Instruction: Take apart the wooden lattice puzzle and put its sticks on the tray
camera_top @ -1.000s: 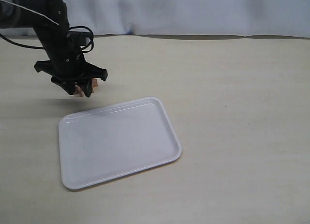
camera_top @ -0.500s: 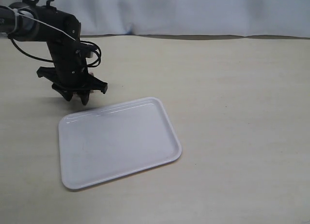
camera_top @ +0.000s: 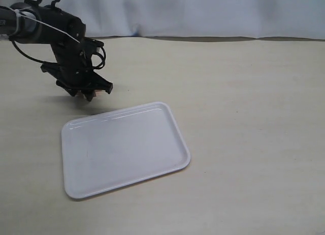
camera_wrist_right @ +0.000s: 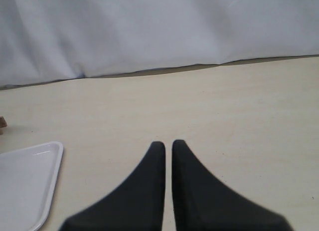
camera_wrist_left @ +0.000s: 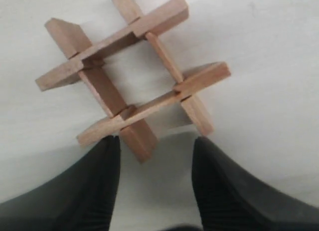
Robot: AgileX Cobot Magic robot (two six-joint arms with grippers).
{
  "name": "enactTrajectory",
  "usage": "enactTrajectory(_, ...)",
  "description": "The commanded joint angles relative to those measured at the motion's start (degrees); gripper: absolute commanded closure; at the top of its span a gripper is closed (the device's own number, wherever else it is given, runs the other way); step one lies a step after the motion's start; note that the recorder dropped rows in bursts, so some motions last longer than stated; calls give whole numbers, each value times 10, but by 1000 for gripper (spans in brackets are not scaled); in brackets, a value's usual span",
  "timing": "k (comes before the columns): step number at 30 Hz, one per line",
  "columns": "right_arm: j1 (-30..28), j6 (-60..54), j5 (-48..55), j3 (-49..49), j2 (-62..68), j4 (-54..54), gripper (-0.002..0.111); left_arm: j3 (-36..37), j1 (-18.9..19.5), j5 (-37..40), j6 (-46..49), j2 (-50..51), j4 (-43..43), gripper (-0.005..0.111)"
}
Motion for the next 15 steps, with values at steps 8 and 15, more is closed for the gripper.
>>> enactTrajectory(8, 0, 0, -5, 2, -2, 0, 104, -33, 1, 89, 95, -12, 23, 62)
enactTrajectory(15, 0, 0, -5, 2, -2, 0, 104, -54, 1, 108, 315, -48, 37, 62)
